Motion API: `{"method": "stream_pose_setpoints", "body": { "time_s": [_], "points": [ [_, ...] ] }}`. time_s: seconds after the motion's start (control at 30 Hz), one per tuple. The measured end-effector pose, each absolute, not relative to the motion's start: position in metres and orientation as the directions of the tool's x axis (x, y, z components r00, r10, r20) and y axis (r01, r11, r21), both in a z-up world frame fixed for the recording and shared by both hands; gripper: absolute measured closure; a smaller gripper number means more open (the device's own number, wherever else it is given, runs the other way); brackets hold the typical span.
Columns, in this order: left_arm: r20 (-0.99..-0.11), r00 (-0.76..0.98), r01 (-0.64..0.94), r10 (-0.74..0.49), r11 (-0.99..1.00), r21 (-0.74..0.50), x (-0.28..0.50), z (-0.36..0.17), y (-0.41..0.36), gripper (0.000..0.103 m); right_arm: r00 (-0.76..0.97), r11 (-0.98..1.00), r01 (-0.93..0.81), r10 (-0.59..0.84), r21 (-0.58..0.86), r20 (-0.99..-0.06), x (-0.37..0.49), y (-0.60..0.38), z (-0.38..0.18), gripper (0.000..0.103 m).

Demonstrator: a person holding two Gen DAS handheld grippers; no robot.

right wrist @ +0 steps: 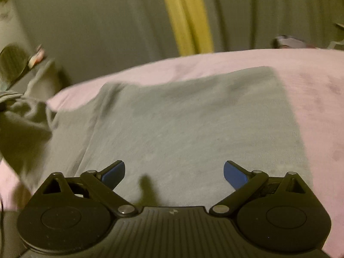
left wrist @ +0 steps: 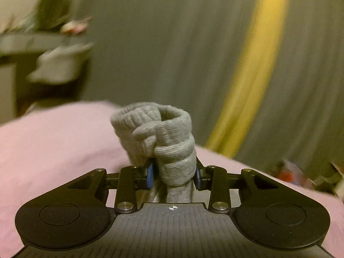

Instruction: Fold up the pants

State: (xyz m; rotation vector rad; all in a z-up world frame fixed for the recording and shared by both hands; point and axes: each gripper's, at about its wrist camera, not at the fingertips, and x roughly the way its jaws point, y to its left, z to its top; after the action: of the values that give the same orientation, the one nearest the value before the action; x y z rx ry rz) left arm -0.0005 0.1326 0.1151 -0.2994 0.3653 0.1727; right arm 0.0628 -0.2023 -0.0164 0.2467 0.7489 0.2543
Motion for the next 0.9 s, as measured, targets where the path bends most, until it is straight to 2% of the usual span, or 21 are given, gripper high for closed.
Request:
{"method": "stream_pose_setpoints", "body": {
  "time_s": [0.1, 0.17, 0.23, 0.27, 0.3, 0.33, 0.43, 0.47, 0.53, 0.6, 0.63, 0.73, 0.8, 0.87, 0.9],
  "points": [
    [-0.340, 0.940, -0.053, -0.016, 0.980, -0.193, 0.001, 0.125, 0.060, 0.065, 0.736, 0.937, -0.077, 0.285, 0.342, -0.614, 0.060, -0.218, -0.010, 0.007],
    [-0.356, 0.928, 0.066, -0.110, 0.989, -0.132, 0.001, 0.116, 0.010, 0.062, 0.754, 0.931, -0.043, 0.269, 0.363, -0.599, 0.058, -0.228, -0.007, 0.007],
    [-0.434, 0.872, 0.202, -0.227, 0.974, -0.105, 0.004, 0.094, -0.035, 0.045, 0.764, 0.917, -0.011, 0.266, 0.400, -0.588, 0.056, -0.238, -0.005, 0.008],
    [-0.499, 0.821, 0.262, -0.277, 0.960, -0.101, 0.007, 0.082, -0.052, 0.031, 0.766, 0.907, 0.001, 0.269, 0.421, -0.583, 0.055, -0.244, -0.004, 0.008],
    [-0.580, 0.754, 0.309, -0.306, 0.946, -0.097, 0.010, 0.069, -0.068, 0.027, 0.769, 0.899, 0.012, 0.271, 0.437, -0.578, 0.055, -0.248, -0.003, 0.008],
    [-0.658, 0.689, 0.325, -0.305, 0.941, -0.096, 0.010, 0.054, -0.081, 0.029, 0.773, 0.892, 0.022, 0.271, 0.452, -0.573, 0.054, -0.255, -0.001, 0.008],
    [-0.784, 0.575, 0.256, -0.235, 0.961, -0.101, 0.017, 0.028, -0.077, 0.029, 0.776, 0.862, 0.034, 0.296, 0.506, -0.557, 0.053, -0.268, 0.000, 0.008],
    [-0.795, 0.564, 0.223, -0.224, 0.968, -0.114, 0.015, 0.028, -0.068, 0.029, 0.772, 0.850, 0.035, 0.310, 0.525, -0.554, 0.052, -0.269, -0.001, 0.009],
    [-0.780, 0.587, 0.151, -0.217, 0.976, -0.158, 0.008, 0.035, -0.038, 0.028, 0.757, 0.825, 0.029, 0.350, 0.564, -0.551, 0.057, -0.270, -0.003, 0.011],
    [-0.750, 0.629, 0.062, -0.204, 0.975, -0.213, 0.002, 0.048, -0.007, 0.012, 0.734, 0.806, 0.001, 0.401, 0.592, -0.548, 0.060, -0.266, -0.004, 0.014],
    [-0.733, 0.655, 0.010, -0.182, 0.972, -0.233, -0.003, 0.047, 0.009, 0.008, 0.723, 0.798, -0.019, 0.427, 0.603, -0.543, 0.063, -0.261, -0.004, 0.014],
    [-0.733, 0.680, -0.164, 0.016, 0.978, -0.131, -0.005, 0.052, 0.042, 0.006, 0.675, 0.753, -0.078, 0.522, 0.653, -0.521, 0.072, -0.248, -0.004, 0.014],
    [-0.738, 0.663, -0.251, 0.128, 0.966, -0.058, -0.003, 0.045, 0.061, 0.006, 0.628, 0.736, -0.080, 0.561, 0.672, -0.540, 0.082, -0.239, -0.007, 0.014],
    [-0.760, 0.626, -0.326, 0.175, 0.944, -0.051, 0.000, 0.033, 0.079, 0.006, 0.577, 0.723, -0.056, 0.586, 0.688, -0.569, 0.091, -0.231, -0.015, 0.015],
    [-0.784, 0.604, -0.350, 0.141, 0.931, -0.103, 0.003, 0.026, 0.088, 0.008, 0.553, 0.709, -0.043, 0.603, 0.704, -0.575, 0.094, -0.229, -0.020, 0.015]
  ]
}}
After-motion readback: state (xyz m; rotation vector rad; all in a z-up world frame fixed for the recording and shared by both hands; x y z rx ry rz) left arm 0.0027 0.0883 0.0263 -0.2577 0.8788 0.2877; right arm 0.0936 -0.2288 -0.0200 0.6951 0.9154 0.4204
